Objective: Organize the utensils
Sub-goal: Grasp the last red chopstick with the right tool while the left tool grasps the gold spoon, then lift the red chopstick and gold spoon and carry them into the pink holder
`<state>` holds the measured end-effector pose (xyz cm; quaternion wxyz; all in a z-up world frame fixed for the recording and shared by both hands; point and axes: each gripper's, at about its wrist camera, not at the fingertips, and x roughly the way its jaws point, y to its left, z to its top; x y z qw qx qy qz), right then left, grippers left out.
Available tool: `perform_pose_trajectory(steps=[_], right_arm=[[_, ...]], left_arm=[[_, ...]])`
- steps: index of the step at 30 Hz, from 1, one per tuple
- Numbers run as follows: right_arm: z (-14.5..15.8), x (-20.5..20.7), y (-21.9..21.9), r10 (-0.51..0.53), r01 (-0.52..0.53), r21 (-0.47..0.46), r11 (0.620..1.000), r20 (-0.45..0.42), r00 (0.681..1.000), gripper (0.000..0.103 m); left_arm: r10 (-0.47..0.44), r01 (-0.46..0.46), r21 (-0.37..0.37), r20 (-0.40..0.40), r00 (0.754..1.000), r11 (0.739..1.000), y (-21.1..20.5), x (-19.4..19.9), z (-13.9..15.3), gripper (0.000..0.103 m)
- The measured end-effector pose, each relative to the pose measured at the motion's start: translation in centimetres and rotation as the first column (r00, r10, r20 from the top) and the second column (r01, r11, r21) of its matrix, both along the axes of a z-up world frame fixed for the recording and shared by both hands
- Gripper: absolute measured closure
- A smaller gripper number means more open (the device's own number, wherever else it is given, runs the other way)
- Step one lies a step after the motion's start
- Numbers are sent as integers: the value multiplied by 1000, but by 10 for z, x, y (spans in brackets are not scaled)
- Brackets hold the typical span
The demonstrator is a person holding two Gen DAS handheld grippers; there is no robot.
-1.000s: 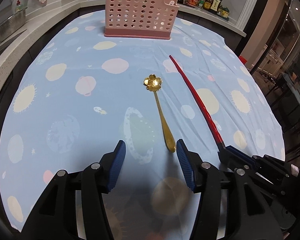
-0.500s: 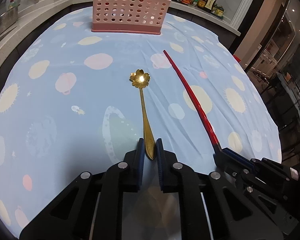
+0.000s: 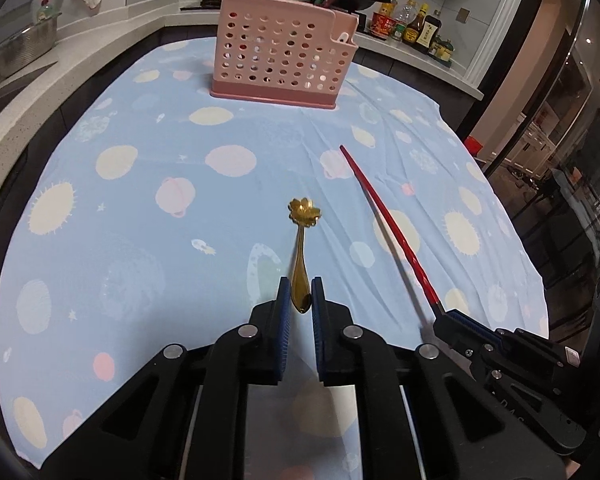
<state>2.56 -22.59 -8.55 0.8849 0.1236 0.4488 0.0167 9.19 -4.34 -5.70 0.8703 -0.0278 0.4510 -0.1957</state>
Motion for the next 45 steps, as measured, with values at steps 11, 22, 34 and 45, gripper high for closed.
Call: perform_pose_trajectory(steps=[11,22,34,45], right_arm=[[14,0,4,16,-16,27,999,25,1000,96],[49,5,-3,13,-16,42,999,68,998,96],[114,16,-23,-26,16,55,998,186,982,96],[157,41,-28,-39,25,49,998,305,952,96]], left_arm=[[12,-11,-22,57,998,1000,8,7,31,102],[-11,10,7,100,995,1000,8,13,55,102],[-18,14,27,148,989,1000,17,15,77,102],[-24,21,15,240,970,1000,14,28,116,102]])
